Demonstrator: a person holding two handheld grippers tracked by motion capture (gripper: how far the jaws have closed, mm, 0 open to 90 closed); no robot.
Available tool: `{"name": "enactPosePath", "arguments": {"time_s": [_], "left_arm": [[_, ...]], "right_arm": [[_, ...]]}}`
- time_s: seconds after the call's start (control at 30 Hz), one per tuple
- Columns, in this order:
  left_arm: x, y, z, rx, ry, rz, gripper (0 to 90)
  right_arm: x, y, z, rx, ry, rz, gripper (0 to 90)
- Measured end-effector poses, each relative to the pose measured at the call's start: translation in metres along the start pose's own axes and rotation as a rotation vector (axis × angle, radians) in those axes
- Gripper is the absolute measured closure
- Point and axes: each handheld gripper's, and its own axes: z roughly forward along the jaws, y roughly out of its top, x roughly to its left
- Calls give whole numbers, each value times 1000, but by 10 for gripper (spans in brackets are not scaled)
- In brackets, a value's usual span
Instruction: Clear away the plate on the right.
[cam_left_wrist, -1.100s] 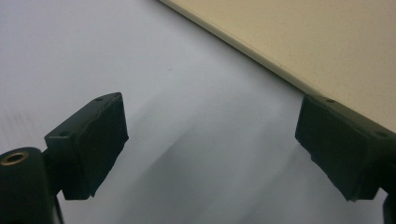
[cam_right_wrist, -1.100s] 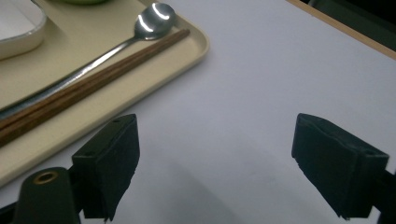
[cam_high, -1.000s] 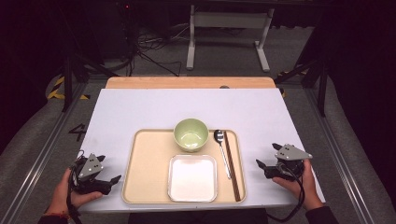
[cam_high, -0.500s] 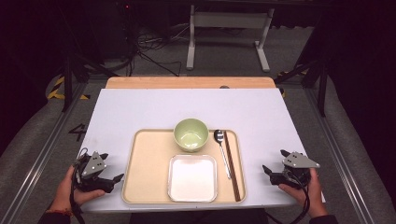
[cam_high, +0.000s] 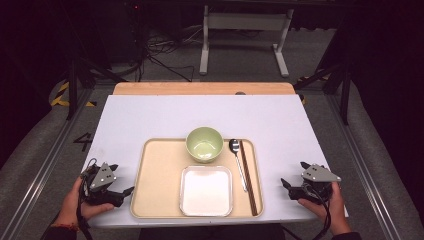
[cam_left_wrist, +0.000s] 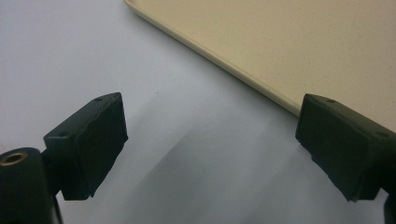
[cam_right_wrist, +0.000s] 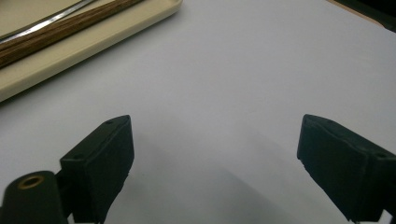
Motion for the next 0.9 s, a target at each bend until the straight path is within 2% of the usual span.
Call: {"name": "enactPosePath", "arguments": {"time_s": [0.13,0.9], "left_arm": [[1,-1,0,1,1,0,99],[4,-2,-1,-3,7,-13,99]], "right_arm": [[-2,0,-1,-9,1,14,115],[0,0,4,4,-3,2,110]]}}
